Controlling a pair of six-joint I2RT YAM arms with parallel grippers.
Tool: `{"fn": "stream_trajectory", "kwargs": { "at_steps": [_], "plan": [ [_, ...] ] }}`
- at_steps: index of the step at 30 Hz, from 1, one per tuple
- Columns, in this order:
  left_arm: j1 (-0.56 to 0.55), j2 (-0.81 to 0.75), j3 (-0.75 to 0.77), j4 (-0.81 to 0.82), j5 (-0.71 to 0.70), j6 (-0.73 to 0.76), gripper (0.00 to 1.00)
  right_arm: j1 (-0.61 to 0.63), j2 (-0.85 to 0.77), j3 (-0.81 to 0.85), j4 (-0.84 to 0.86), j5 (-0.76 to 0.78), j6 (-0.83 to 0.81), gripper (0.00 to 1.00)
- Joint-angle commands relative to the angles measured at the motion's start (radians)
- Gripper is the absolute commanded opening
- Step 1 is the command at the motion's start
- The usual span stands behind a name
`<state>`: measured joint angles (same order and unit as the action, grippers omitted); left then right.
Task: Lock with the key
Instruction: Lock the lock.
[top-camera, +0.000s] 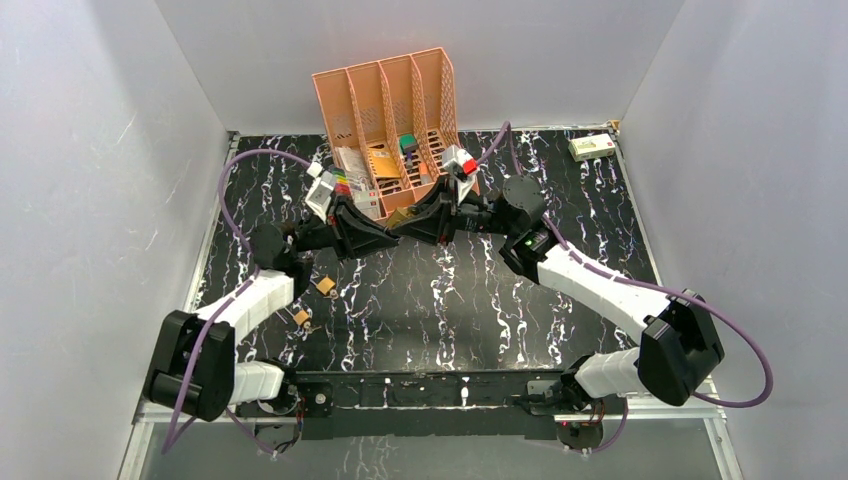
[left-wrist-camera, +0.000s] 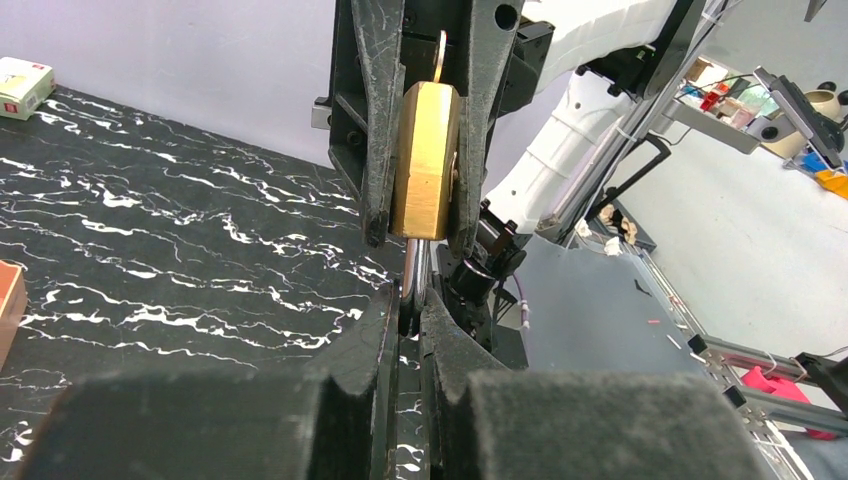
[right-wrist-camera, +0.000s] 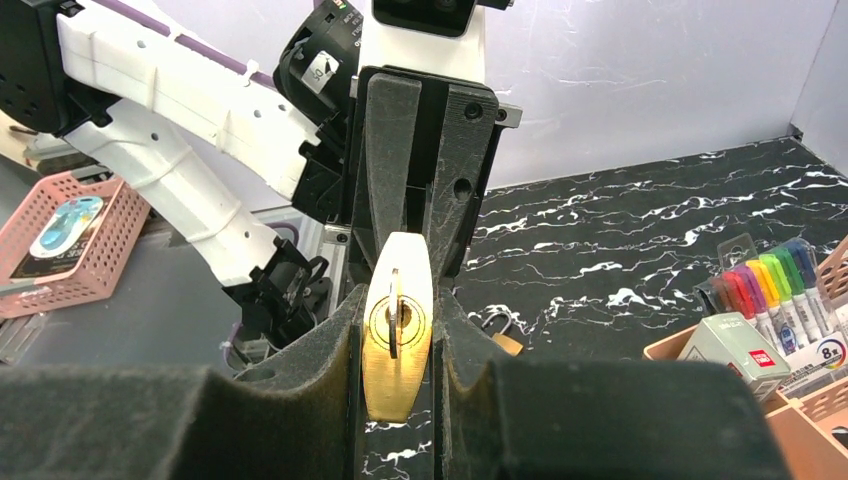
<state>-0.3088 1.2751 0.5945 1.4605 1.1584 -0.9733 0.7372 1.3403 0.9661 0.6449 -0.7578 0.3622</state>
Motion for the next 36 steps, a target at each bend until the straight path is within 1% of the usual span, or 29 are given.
{"fn": "stream_trajectory", "kwargs": {
  "at_steps": [1,13,27,36],
  "plan": [
    [0.002,-0.088,0.043,0.102,-0.232,-0.032,0.00,0.065,0.038,-0.035,-0.241,-0.117,-0.070,0.00],
    [0.052,-0.129,0.021,0.050,-0.241,-0.008,0.00,0.065,0.007,-0.024,-0.335,-0.100,-0.122,0.00],
    [0.079,-0.156,0.010,0.006,-0.244,0.023,0.00,0.061,-0.006,-0.002,-0.418,-0.091,-0.176,0.00],
    [0.081,-0.158,0.014,0.000,-0.220,0.025,0.00,0.049,-0.021,-0.006,-0.442,-0.085,-0.186,0.00]
  ]
}}
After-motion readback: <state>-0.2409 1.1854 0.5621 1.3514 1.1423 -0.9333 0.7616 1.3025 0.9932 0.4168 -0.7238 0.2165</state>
